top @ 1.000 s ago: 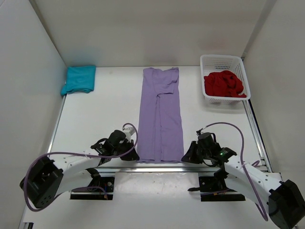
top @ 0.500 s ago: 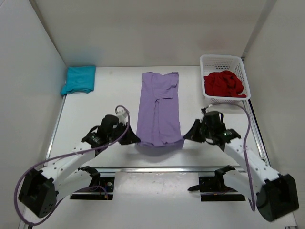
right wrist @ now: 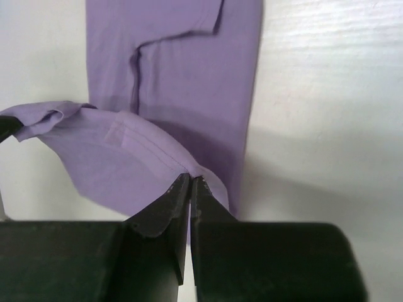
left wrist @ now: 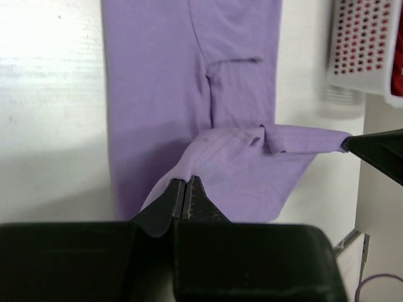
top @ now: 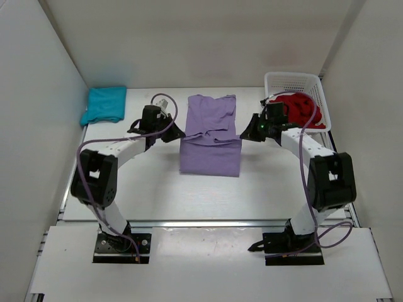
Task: Fold and stack the t-shirts
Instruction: Fold the folded rectangular tshirt in 1/3 of the way
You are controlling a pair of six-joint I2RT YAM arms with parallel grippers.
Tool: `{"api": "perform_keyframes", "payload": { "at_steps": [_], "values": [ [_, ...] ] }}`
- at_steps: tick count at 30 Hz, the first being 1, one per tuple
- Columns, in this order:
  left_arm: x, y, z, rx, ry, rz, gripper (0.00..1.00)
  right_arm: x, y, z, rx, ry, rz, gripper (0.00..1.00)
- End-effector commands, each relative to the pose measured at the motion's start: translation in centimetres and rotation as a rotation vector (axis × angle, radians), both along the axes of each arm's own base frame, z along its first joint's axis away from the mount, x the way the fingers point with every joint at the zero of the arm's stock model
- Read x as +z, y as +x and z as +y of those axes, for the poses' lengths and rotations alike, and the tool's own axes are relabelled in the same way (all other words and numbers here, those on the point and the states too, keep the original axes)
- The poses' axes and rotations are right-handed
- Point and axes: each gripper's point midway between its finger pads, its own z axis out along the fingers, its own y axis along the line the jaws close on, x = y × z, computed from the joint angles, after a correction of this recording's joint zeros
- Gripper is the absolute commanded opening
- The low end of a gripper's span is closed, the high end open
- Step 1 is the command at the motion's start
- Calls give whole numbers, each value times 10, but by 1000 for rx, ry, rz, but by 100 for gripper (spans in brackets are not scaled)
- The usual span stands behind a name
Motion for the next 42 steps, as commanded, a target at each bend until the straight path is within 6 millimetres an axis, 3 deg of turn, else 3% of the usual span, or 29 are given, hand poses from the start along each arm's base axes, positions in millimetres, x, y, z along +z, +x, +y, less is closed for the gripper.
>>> {"api": "perform_keyframes", "payload": {
  "at_steps": [1,5,8,11,13,15,17,18,20,21,23,25,26,27,28,31,34,37,42],
  "values": [
    [6,34,-3,9,8,-40,0,4,38,-6,-8,-7,-64,0],
    [-20,50,-13,-6,49,9,0,-10,55,-12,-13,31,-41,0],
    [-27,64,-13,13,27,14,0,-20,68,-12,-13,35,-44,0],
    [-33,71,-11,28,18,23,7,-26,77,-11,-4,34,-30,0],
    [-37,67,-10,30,-23,47,20,-25,81,-8,5,28,-44,9],
    [-11,74,-2,56,-86,-24,31,-18,84,-8,-1,15,-65,17],
    [7,68,1,65,-112,-66,39,-8,86,-11,-8,4,-89,22],
    [25,66,0,67,-121,-110,40,-4,86,-13,-17,-1,-96,24],
    [35,51,0,77,-126,-137,39,12,83,-10,-14,-34,-139,30],
    [55,41,-11,55,-152,-184,38,9,80,-15,-32,-77,-135,32],
    [43,13,-29,19,-148,-178,37,9,70,-5,-18,-119,-146,32],
    [27,-18,-54,-53,-142,-153,37,6,65,-3,-35,-183,-155,25],
    [10,-29,-56,-62,-135,-124,36,0,57,3,-15,-199,-148,13],
    [-3,-37,-61,-80,-128,-99,35,-5,51,11,11,-183,-139,9],
    [-19,-44,-59,-82,-115,-69,34,-4,47,30,84,-136,-159,2],
    [-57,-60,-47,-81,-122,31,28,-30,33,75,220,-118,-98,0],
    [-67,-71,-40,-74,-106,42,29,-44,24,109,310,-117,-66,0],
    [-66,-80,-42,-86,-93,27,29,-55,30,122,328,-119,-56,0],
    [-85,-99,-35,-98,-86,62,29,-79,38,128,329,-157,-6,0]
  ]
}}
